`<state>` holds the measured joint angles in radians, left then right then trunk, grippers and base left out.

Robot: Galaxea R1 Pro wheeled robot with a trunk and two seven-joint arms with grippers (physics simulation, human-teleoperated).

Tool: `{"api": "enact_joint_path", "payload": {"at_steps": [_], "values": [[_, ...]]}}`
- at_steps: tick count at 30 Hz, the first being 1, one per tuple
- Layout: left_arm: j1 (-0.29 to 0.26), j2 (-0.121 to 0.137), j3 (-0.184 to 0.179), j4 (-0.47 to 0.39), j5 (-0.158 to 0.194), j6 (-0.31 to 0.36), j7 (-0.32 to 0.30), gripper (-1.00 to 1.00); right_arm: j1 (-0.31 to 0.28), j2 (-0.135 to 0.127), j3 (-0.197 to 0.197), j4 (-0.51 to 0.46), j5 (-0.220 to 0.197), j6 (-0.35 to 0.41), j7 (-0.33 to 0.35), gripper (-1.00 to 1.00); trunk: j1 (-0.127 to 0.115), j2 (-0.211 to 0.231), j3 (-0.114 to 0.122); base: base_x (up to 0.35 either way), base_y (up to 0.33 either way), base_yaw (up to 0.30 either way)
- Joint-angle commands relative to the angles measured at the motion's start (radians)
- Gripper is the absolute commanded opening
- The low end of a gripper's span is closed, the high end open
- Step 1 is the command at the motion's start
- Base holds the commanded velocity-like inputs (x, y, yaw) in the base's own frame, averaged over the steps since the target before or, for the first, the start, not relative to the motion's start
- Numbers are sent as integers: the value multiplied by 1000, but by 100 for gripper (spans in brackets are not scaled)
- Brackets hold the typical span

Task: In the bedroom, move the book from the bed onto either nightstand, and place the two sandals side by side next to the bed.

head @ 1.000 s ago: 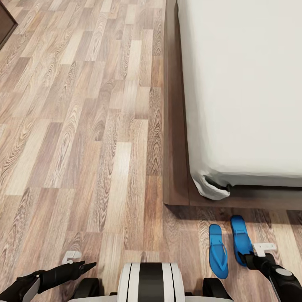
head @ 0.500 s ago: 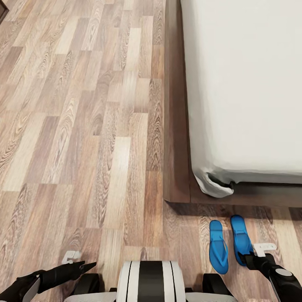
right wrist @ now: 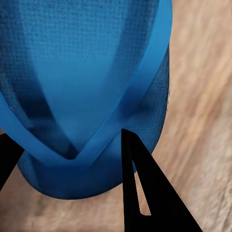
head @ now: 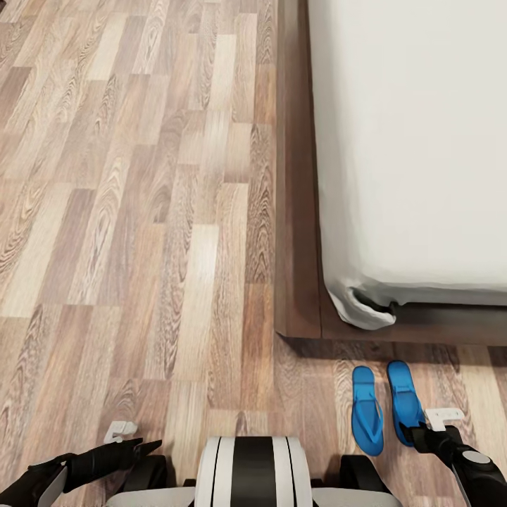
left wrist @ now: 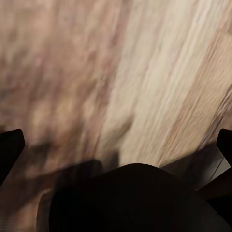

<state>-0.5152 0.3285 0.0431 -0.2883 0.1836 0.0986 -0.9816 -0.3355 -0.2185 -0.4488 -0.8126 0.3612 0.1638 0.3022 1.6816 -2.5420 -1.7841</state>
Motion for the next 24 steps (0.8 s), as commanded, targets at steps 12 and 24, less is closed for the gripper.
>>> {"api": "enact_joint_path", "payload": {"at_steps": [12,24], "values": [[0,0,4,0,2,10,-5,100,0,1,-4,-2,8,3,8,-100,1,-1,-12,0,0,0],[0,0,4,0,2,10,-6,100,0,1,-4,-2,8,3,8,-100,0,0,-4,0,0,0]]}}
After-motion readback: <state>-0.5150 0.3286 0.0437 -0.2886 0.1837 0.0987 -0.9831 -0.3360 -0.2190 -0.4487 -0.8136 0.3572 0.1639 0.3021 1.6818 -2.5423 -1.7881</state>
